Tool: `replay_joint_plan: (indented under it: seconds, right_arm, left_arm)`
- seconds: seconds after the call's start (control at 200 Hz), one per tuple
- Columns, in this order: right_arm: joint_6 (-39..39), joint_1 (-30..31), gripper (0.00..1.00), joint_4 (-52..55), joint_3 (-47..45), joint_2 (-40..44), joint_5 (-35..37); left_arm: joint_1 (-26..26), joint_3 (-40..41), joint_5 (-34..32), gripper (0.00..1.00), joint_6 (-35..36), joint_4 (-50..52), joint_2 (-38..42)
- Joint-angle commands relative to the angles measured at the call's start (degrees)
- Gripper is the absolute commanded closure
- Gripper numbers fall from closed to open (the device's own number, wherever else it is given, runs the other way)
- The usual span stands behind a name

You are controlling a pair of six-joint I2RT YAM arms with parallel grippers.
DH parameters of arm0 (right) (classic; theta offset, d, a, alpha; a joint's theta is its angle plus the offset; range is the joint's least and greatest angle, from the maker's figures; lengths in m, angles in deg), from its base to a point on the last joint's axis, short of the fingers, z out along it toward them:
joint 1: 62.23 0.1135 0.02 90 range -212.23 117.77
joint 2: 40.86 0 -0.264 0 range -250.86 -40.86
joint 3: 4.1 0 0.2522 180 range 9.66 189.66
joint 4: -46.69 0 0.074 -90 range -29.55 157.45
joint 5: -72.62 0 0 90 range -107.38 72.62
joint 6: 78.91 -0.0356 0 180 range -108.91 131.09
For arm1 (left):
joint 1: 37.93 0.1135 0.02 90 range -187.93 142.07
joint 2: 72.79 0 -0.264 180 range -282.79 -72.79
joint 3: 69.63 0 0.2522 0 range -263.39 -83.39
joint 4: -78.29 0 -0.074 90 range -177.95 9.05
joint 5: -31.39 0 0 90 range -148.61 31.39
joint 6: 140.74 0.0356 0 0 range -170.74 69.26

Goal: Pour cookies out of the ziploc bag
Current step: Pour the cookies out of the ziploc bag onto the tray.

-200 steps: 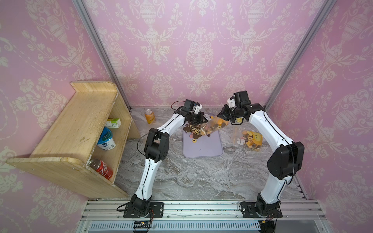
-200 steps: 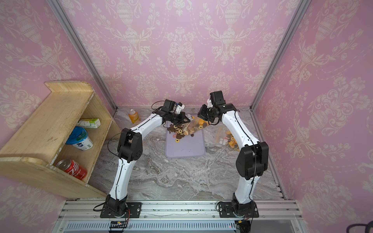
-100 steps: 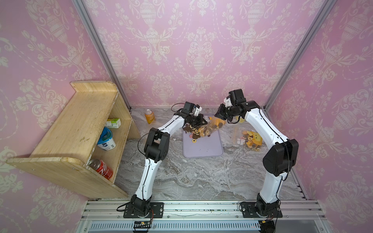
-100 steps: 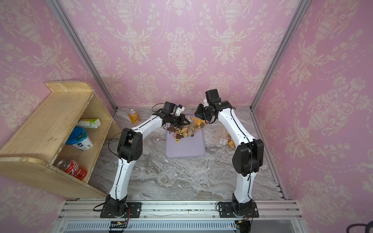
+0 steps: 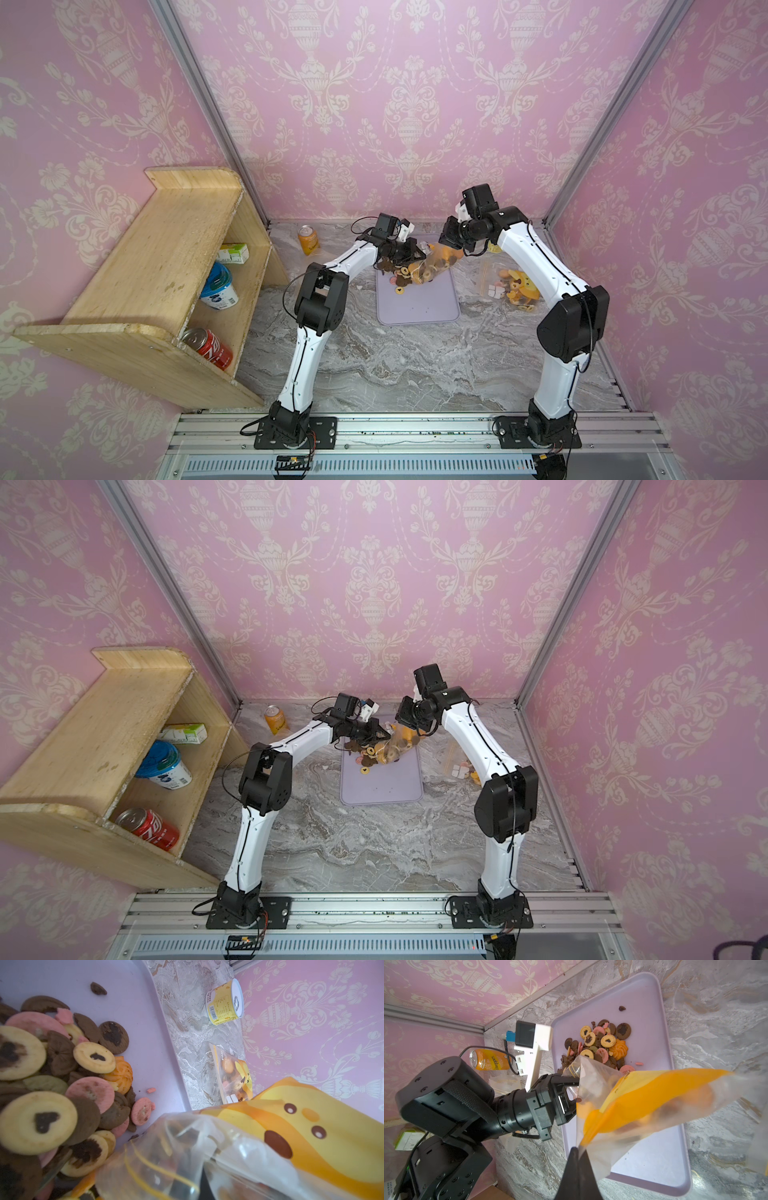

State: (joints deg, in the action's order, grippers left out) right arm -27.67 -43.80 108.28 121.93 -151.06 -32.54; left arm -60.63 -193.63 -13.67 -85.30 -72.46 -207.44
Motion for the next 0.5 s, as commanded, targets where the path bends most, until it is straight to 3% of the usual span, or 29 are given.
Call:
replay_joint_plan:
  seconds: [0.0, 0.495]
  right_arm:
    - [1.3, 0.4, 1.0, -0.2, 5.9, 1.6, 0.1]
    - [2.4, 0.7, 1.0, 1.4, 6.9, -0.4, 1.9]
  left_arm:
    - [1.3, 1.4, -1.2, 0.97, -1.4, 0.1, 2.1]
    - [1.7, 6.4, 1.0, 0.94, -3.6, -5.5, 4.3]
